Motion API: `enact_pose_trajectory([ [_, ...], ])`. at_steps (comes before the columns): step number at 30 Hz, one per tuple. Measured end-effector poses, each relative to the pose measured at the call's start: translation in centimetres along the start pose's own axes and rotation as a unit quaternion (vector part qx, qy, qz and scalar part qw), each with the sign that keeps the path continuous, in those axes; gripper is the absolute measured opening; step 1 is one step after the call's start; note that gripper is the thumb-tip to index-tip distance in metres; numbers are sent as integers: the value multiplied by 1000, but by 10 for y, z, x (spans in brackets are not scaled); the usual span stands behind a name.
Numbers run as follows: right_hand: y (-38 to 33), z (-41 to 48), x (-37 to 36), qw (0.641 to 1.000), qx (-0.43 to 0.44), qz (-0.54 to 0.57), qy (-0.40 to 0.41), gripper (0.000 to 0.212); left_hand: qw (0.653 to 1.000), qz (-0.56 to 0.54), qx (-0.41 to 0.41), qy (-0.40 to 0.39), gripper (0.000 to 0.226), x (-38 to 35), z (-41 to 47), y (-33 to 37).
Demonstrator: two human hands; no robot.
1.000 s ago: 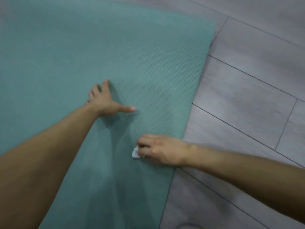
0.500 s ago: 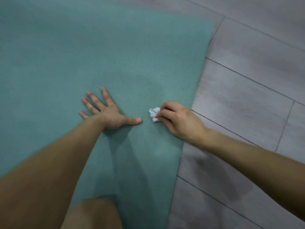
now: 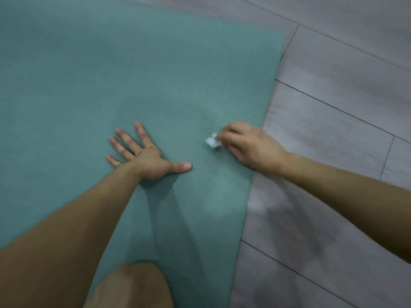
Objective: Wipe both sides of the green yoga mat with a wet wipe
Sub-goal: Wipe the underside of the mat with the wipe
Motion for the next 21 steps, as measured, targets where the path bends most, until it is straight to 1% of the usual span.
enact_pose_trajectory([
  [1, 36, 16, 13, 996, -66, -37, 45, 29, 1000, -2, -1, 0, 186, 0, 0, 0],
  [2, 66, 29, 27, 987, -123, -70, 75, 31, 1000, -2, -1, 2, 186, 1, 0, 0],
  [3, 86, 37, 36, 978, -172, -79, 93, 32, 1000, -1, -2, 4, 186, 1, 0, 0],
  [5, 82, 40, 30, 956, -253, -74, 129, 33, 1000, -2, -2, 0, 186, 1, 1, 0],
  [6, 60, 37, 20, 954, -264, -59, 130, 30, 1000, -4, -3, -1, 186, 1, 1, -1],
  [7, 29, 30, 5, 966, -236, -28, 106, 25, 1000, -2, -3, 1, 185, 0, 2, -2],
  [8, -8, 19, -13, 986, -158, 12, 54, 22, 1000, 2, -3, 4, 185, 0, 3, -2],
  [9, -43, 4, -30, 997, -64, 37, -14, 21, 1000, 4, -2, 7, 185, 0, 3, -3],
  [10, -61, -5, -36, 997, 7, 45, -66, 24, 1000, 5, -2, 8, 185, 0, 4, -2],
  [11, -55, -4, -30, 995, 45, 42, -82, 28, 1000, 3, -4, 10, 186, -1, 4, -2],
  [12, -30, 7, -18, 997, 41, 13, -58, 31, 1000, 1, -8, 12, 185, -1, 4, -2],
  [13, 5, 22, -2, 1000, -10, -21, -11, 33, 1000, -1, -10, 16, 185, -2, 5, -3],
  [14, 48, 34, 16, 993, -91, -61, 35, 33, 1000, -2, -10, 18, 185, -2, 6, -3],
  [15, 86, 41, 36, 978, -174, -95, 64, 31, 1000, -2, -9, 21, 185, -2, 6, -3],
  [16, 111, 44, 51, 961, -243, -108, 80, 29, 1000, -4, -9, 23, 185, -2, 7, -3],
  [17, 120, 46, 54, 947, -288, -104, 94, 27, 1000, -6, -11, 24, 185, -2, 7, -4],
  [18, 108, 46, 46, 941, -305, -99, 105, 26, 1000, -7, -14, 24, 185, -2, 8, -4],
  [19, 78, 46, 30, 951, -288, -77, 88, 24, 1000, -8, -17, 24, 185, -2, 9, -5],
  [20, 37, 43, 9, 971, -233, -33, 46, 20, 1000, -7, -16, 26, 185, -3, 10, -5],
  [21, -7, 35, -12, 990, -142, 24, -8, 17, 999, -6, -13, 31, 185, -4, 11, -6],
])
Point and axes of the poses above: each hand's wrist, its own z-axis towards the middle knuckle, its own x-axis out of the back of the hand, y = z × x, the point moved 4 cm from there along z, towards the middle knuckle
